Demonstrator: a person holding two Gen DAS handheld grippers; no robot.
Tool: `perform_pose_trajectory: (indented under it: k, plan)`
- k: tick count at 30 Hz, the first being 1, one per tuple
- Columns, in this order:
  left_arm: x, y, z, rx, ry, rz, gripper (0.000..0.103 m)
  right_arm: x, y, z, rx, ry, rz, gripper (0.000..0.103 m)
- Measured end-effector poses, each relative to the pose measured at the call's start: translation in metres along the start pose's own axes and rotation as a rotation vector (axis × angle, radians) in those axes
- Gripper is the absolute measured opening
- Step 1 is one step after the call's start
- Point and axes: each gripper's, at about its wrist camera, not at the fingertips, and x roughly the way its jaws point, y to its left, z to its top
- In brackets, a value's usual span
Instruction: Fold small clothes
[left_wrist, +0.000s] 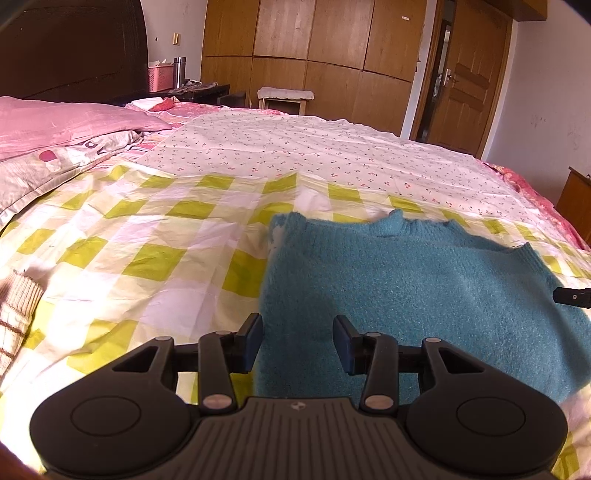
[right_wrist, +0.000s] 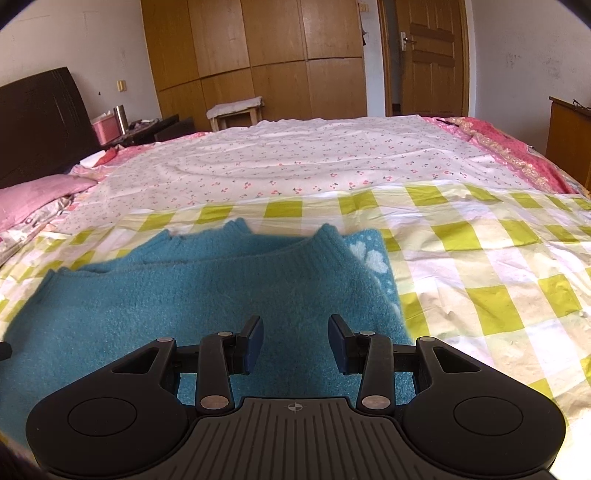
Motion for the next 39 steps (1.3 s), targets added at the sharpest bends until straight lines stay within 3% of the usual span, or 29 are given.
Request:
perform_pose_trajectory:
  k: [6,14,25,30,39]
  plan:
    - [0.011,-0.002,-0.005,0.021,0.032,0.012,0.052,0.01,-0.018,-0.004,0.028,0.028,-0.07,0.039]
    - [0.015,-0.003,-0.008,0.019,0.039,0.018,0.054,0.003,-0.026,-0.007,0.027,0.0,-0.032,0.042]
    - [-0.002,0.019,-0.023,-0.131,0.036,-0.024,0.055,-0.008,-0.013,-0.002,-0.001,-0.014,0.035,0.043]
    - [-0.002,0.026,-0.029,-0.179,0.052,-0.047,0.057,-0.013,0.015,0.002,-0.033,-0.015,0.092,0.043]
    - [-0.006,0.042,-0.035,-0.262,0.068,-0.088,0.058,-0.007,0.116,0.019,-0.175,0.023,0.242,0.048]
